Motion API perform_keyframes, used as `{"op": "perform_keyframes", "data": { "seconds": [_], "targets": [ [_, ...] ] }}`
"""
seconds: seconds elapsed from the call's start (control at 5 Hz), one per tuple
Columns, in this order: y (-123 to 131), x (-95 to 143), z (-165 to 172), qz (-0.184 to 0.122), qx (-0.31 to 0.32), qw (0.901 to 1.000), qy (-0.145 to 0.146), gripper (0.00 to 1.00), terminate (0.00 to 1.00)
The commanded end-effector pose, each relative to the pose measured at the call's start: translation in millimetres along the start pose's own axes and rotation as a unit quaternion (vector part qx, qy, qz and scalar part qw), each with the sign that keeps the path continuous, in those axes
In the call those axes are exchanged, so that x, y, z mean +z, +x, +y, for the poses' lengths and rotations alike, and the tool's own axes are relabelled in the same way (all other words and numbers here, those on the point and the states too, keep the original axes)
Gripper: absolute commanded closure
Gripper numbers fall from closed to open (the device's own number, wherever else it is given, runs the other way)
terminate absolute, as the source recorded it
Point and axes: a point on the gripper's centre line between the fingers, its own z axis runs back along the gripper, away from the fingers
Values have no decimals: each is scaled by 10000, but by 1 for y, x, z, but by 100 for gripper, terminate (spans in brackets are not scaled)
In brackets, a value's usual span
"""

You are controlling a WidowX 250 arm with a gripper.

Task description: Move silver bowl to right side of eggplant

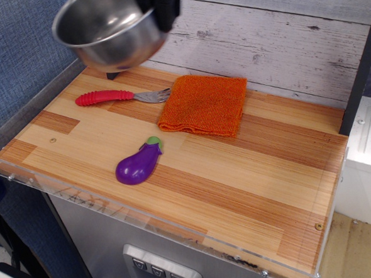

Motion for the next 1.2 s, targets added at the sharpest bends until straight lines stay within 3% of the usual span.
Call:
{"op": "perform_keyframes", "data": {
  "seconds": [0.0, 0.4, 0.6, 1.0],
  "targets": [
    [-38, 21, -79, -211, -935, 9949, -319, 100, 0],
    [-88, -5, -114, 146, -1604, 9861, -400, 100, 0],
    [-105, -21, -120, 256, -1801, 9829, -282, 100, 0],
    [-112, -60, -112, 471, -1738, 9836, -65, 100, 0]
  ]
}}
